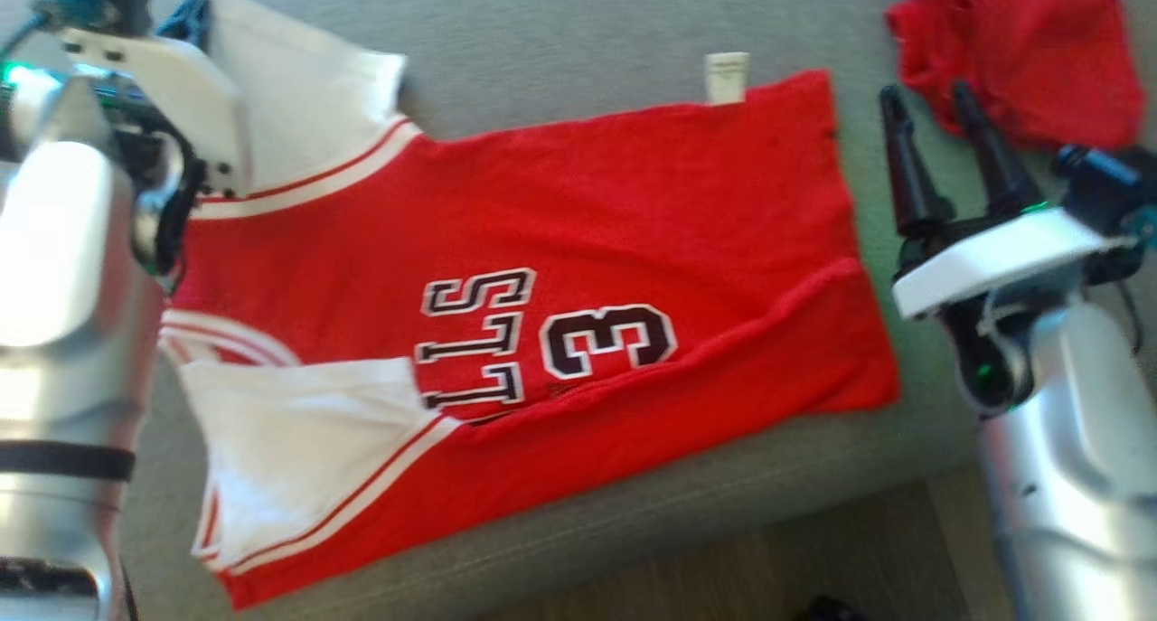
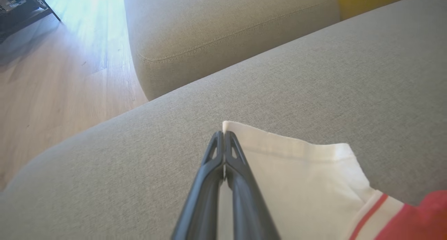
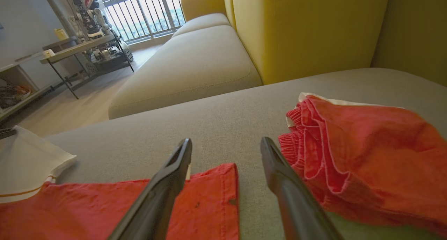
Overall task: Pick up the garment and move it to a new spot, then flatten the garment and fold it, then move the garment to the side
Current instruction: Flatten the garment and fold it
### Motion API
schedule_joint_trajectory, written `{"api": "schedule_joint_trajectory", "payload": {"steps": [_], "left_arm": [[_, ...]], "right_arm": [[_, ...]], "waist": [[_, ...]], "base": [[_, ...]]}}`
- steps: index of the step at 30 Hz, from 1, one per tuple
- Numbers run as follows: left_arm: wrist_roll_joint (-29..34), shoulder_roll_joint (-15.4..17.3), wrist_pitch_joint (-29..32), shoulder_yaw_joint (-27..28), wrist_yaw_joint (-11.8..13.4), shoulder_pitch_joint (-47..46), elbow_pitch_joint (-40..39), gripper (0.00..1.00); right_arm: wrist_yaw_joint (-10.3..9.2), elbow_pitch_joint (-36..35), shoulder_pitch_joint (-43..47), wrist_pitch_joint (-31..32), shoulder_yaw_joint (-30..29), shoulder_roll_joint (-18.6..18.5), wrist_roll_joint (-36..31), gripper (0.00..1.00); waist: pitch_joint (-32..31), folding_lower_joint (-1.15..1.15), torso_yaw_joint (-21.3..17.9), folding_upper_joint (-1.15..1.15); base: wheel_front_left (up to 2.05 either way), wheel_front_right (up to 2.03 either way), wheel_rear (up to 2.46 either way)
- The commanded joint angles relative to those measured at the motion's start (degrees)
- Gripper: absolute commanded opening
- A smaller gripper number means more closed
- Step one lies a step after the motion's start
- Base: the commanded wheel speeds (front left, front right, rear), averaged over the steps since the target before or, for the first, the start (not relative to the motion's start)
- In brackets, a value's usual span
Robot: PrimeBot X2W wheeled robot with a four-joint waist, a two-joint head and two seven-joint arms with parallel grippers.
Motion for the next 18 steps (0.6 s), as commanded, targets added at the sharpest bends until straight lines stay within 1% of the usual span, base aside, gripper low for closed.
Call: {"api": "schedule_joint_trajectory", "payload": {"steps": [1, 6, 9, 12, 18], "left_arm": [[0.1, 1.7, -1.2, 1.5, 0.1, -0.6, -2.9, 0.00], [-0.8, -0.1, -4.2, 1.0, 1.0, 2.8, -8.9, 0.00], [-0.9, -0.8, -4.6, 0.3, 1.5, 5.3, -12.7, 0.00], [-1.0, -1.4, -4.5, -0.4, 1.9, 7.3, -16.1, 0.00], [-1.2, -1.7, -3.9, -1.3, 2.7, 10.2, -20.7, 0.00]], "right_arm": [[-0.02, -0.2, -2.5, 0.8, 0.3, -1.1, -0.5, 1.00], [-0.02, 9.1, -7.4, 5.0, -1.8, -3.4, 0.1, 1.00], [-0.02, 15.0, -10.4, 8.0, -4.1, -4.6, 2.4, 1.00], [-0.02, 19.3, -12.9, 9.2, -4.0, -7.0, 1.9, 1.00], [-0.02, 25.2, -15.9, 10.5, -0.9, -9.9, 2.8, 1.00]], "waist": [[-0.9, 0.00, 3.1, 0.00], [-1.5, 0.00, 7.2, 0.00], [-1.4, 0.00, 9.0, 0.00], [-1.0, 0.00, 10.7, 0.00], [-0.6, 0.00, 12.5, 0.00]], "base": [[0.00, 0.00, 0.00], [0.00, 0.00, 0.00], [0.00, 0.00, 0.00], [0.00, 0.00, 0.00], [0.00, 0.00, 0.00]]}}
